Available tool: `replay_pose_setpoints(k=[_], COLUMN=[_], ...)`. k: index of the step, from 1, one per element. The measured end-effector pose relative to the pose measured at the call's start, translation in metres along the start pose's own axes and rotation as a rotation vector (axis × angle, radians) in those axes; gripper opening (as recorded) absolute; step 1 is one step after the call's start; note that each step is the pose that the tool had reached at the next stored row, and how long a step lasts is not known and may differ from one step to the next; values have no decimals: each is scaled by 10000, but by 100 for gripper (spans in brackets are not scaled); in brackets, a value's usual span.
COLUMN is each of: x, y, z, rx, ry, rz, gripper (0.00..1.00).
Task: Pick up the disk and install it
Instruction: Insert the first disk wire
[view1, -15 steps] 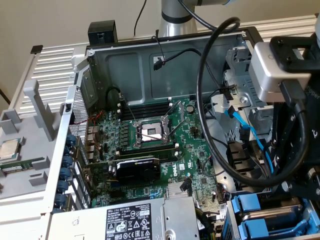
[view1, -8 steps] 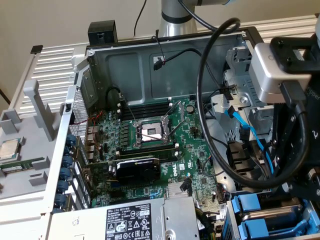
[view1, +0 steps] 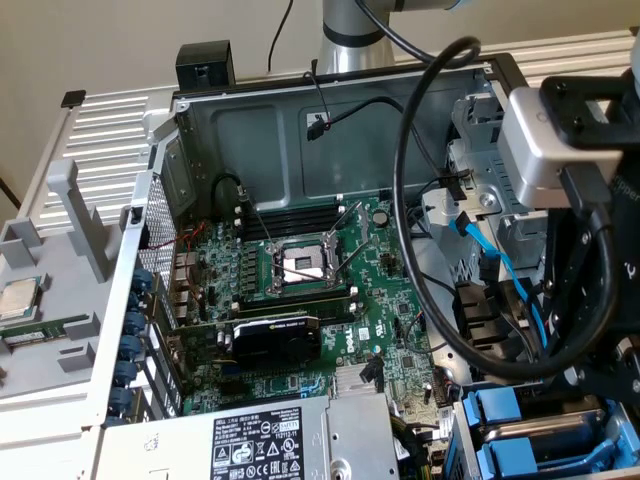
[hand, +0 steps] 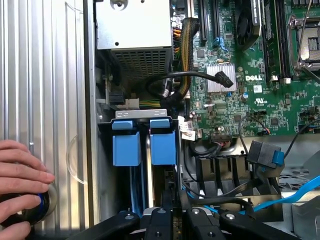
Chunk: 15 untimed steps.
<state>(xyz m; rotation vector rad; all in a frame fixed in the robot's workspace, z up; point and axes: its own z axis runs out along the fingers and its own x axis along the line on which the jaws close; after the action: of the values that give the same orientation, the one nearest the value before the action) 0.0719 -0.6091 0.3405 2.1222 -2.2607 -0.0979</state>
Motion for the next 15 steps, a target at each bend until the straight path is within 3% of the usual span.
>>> replay_pose_setpoints(k=[15], x=[0], y=[-3], z=[13], rx=[-1], ry=[-7], rz=[-1], gripper=[17])
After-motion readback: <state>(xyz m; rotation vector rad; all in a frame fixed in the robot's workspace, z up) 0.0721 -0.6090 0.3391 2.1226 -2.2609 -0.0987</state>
